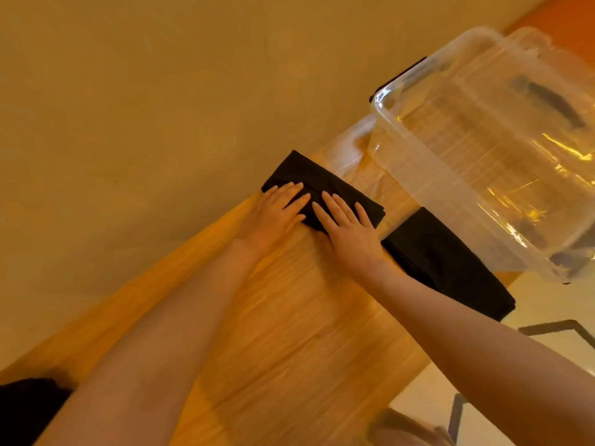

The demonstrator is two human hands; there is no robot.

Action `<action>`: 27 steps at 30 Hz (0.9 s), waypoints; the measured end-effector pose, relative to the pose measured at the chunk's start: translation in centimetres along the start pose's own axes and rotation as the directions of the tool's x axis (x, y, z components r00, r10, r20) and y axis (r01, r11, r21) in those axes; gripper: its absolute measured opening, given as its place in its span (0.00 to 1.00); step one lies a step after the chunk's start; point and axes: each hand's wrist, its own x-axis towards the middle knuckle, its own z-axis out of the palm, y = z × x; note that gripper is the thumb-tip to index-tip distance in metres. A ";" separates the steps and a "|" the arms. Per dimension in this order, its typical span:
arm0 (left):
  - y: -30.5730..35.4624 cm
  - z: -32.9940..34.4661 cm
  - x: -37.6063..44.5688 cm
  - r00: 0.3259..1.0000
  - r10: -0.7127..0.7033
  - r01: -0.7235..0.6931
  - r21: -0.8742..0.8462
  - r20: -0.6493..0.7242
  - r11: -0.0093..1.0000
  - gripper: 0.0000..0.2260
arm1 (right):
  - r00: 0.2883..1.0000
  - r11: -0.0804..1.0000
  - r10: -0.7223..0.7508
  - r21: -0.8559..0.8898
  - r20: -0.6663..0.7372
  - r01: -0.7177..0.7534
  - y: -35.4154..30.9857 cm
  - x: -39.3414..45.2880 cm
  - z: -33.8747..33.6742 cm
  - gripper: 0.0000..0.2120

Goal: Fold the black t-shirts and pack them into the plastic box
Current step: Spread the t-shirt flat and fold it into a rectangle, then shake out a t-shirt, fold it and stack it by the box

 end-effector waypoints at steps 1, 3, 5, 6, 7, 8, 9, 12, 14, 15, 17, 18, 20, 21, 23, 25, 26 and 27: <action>0.1 0.3 1.1 1.000 0.026 -0.026 -0.006 -0.011 1.000 0.17 | 0.999 0.999 0.033 0.002 0.000 -0.033 0.5 0.1 -0.3 0.27; 0.6 0.7 3.2 0.998 0.067 -0.067 -0.017 -0.013 0.998 0.18 | 0.995 0.995 0.096 0.028 -0.001 -0.096 1.4 0.1 -0.7 0.27; 1.2 1.2 4.9 0.994 0.110 -0.110 -0.036 -0.002 0.993 0.20 | 0.988 0.987 0.153 0.045 -0.013 -0.152 2.2 -0.2 -0.8 0.27; 1.5 1.5 5.6 0.991 0.136 -0.136 -0.048 0.001 0.990 0.21 | 0.984 0.984 0.175 0.048 -0.021 -0.173 2.6 -0.4 -0.8 0.27; 1.6 1.7 6.2 0.987 0.161 -0.160 -0.059 0.005 0.985 0.20 | 0.981 0.980 0.192 0.050 -0.028 -0.190 3.0 -0.6 -0.8 0.27; 1.7 1.8 6.7 0.983 0.183 -0.182 -0.070 0.004 0.981 0.19 | 0.978 0.978 0.204 0.052 -0.031 -0.203 3.3 -0.9 -0.8 0.27; 1.7 1.8 7.2 0.980 0.200 -0.200 -0.082 -0.002 0.976 0.18 | 0.977 0.976 0.213 0.053 -0.030 -0.211 3.5 -1.1 -0.8 0.27; 1.3 1.9 8.0 0.971 0.237 -0.236 -0.103 -0.002 0.966 0.17 | 0.974 0.974 0.223 0.059 -0.033 -0.221 3.9 -1.5 -0.7 0.28; 1.0 1.9 8.2 0.968 0.250 -0.248 -0.100 0.013 0.964 0.18 | 0.972 0.973 0.229 0.055 -0.046 -0.226 4.0 -1.7 -0.6 0.28; 0.9 2.0 8.3 0.967 0.252 -0.249 -0.099 0.019 0.963 0.18 | 0.971 0.972 0.234 0.048 -0.055 -0.231 4.0 -1.8 -0.5 0.28; 0.9 2.1 8.5 0.968 0.251 -0.247 -0.095 0.033 0.964 0.18 | 0.966 0.969 0.248 0.034 -0.075 -0.246 4.0 -2.3 -0.5 0.28; 1.0 2.1 8.6 0.968 0.249 -0.245 -0.091 0.041 0.965 0.18 | 0.963 0.967 0.256 0.033 -0.078 -0.254 4.0 -2.6 -0.5 0.28; 1.0 2.2 8.7 0.968 0.246 -0.242 -0.078 0.048 0.967 0.18 | 0.960 0.963 0.270 0.039 -0.079 -0.268 4.1 -3.1 -0.3 0.29; 1.1 2.1 8.8 0.968 0.246 -0.242 -0.074 0.048 0.968 0.18 | 0.958 0.961 0.275 0.043 -0.084 -0.272 4.2 -3.2 -0.2 0.29; 1.3 2.1 9.0 0.968 0.248 -0.244 -0.070 0.042 0.967 0.18 | 0.954 0.959 0.282 0.059 -0.101 -0.277 4.4 -3.3 0.2 0.28; 1.4 2.0 9.2 0.968 0.247 -0.244 -0.062 0.037 0.968 0.18 | 0.952 0.958 0.284 0.072 -0.110 -0.277 4.7 -3.1 0.5 0.27; 1.5 1.9 9.1 0.969 0.243 -0.241 -0.057 0.035 0.969 0.18 | 0.953 0.959 0.281 0.073 -0.113 -0.274 4.7 -3.1 0.6 0.27; 1.7 1.8 9.1 0.970 0.242 -0.240 -0.053 0.029 0.969 0.18 | 0.954 0.961 0.275 0.076 -0.116 -0.267 4.7 -3.1 0.6 0.26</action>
